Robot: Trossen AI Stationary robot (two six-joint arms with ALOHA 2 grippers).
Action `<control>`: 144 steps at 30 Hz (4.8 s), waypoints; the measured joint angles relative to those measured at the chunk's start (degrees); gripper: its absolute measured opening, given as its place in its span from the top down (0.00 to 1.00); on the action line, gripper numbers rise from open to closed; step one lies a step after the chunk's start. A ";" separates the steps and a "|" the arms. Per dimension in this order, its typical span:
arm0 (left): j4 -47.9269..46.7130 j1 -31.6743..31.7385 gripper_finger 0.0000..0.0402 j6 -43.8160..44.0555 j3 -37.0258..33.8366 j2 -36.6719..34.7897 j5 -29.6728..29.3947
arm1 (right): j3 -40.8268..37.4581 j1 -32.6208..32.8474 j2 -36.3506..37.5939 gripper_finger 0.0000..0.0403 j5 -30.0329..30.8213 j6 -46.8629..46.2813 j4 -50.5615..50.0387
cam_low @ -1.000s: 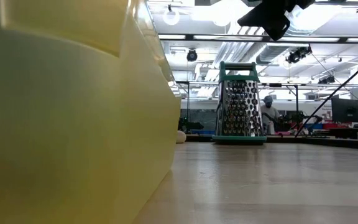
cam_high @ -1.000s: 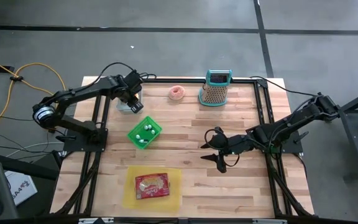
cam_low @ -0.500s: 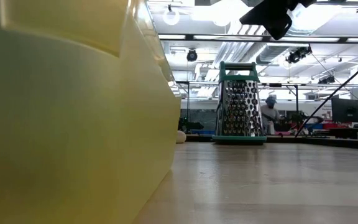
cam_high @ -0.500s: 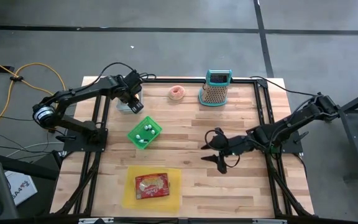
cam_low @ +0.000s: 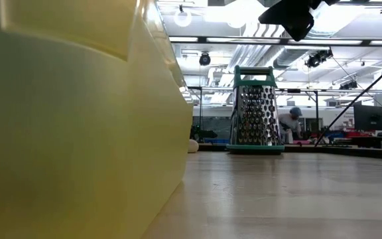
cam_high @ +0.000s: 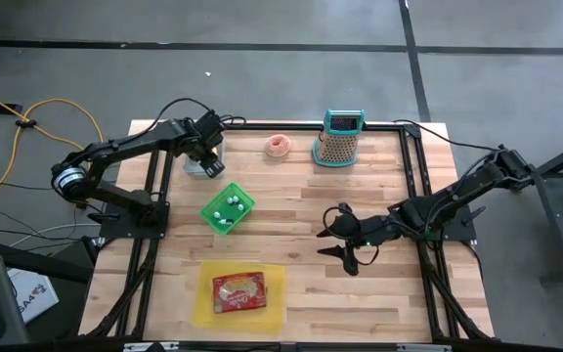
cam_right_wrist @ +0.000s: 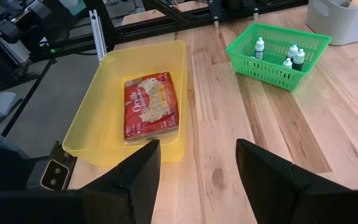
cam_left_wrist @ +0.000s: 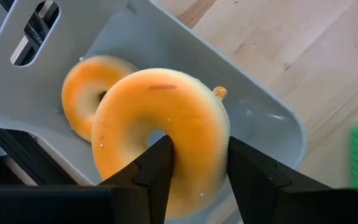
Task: Pick & Place Food Item
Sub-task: Put the yellow donut into the gray bin, then put the pink and brown donut into the gray bin
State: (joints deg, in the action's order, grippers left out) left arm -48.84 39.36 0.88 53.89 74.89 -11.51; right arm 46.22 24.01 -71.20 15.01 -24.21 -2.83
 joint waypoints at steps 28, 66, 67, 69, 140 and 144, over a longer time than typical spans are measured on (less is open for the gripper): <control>0.40 0.00 0.64 -4.28 0.00 0.00 -0.18 | 0.01 0.00 0.00 0.51 -0.18 0.00 -0.02; 15.17 -4.12 0.52 -11.61 6.75 0.30 8.50 | 0.00 0.00 0.00 0.51 -0.18 0.04 -0.09; 16.53 -4.52 0.52 -11.65 6.81 0.76 9.36 | 0.02 0.00 0.00 0.51 -0.17 0.04 -0.08; 18.45 -5.04 0.52 -12.01 6.82 2.11 10.03 | 0.01 0.00 -0.02 0.51 -0.17 0.05 -0.09; 25.56 -6.36 0.53 -19.19 27.21 38.53 14.00 | 0.01 0.00 -0.52 0.51 1.37 0.50 -1.18; 25.73 -6.36 0.53 -18.60 27.23 38.53 13.97 | 0.00 0.00 -0.52 0.51 1.37 0.48 -1.18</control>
State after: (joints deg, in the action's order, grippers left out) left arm -23.11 33.00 -17.72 81.12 113.43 2.46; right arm 46.22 24.01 -71.72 16.38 -23.73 -4.01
